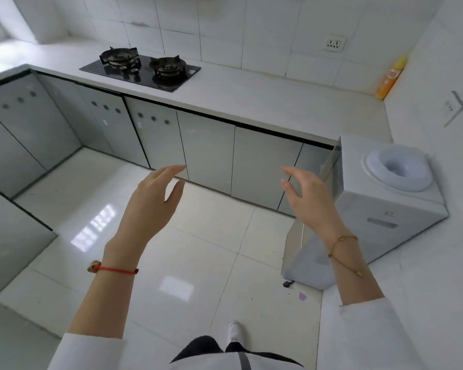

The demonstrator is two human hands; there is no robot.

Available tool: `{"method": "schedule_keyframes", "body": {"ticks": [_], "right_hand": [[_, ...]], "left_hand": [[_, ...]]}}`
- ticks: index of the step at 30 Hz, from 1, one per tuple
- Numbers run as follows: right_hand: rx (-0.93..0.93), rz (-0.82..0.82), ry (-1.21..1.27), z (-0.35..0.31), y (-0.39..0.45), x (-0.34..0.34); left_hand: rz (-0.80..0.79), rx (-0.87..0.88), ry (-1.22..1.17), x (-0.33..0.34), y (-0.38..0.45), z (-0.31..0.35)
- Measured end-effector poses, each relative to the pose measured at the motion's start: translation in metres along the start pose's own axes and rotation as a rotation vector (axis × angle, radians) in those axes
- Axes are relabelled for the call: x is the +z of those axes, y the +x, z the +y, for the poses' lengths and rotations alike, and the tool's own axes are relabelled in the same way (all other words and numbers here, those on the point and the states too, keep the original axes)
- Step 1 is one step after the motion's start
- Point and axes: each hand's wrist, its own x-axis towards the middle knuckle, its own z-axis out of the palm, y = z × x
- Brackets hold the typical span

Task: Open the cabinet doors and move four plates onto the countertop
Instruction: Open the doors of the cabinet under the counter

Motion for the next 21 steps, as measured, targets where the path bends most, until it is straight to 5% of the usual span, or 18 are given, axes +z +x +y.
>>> {"method": "schedule_keyframes", "body": {"ticks": [21], "right_hand": [[-0.053, -0.112, 0.033, 0.027, 0.35, 0.099]], "left_hand": [[0.004, -0.113, 0.045, 0.072, 0.301, -0.119]]}}
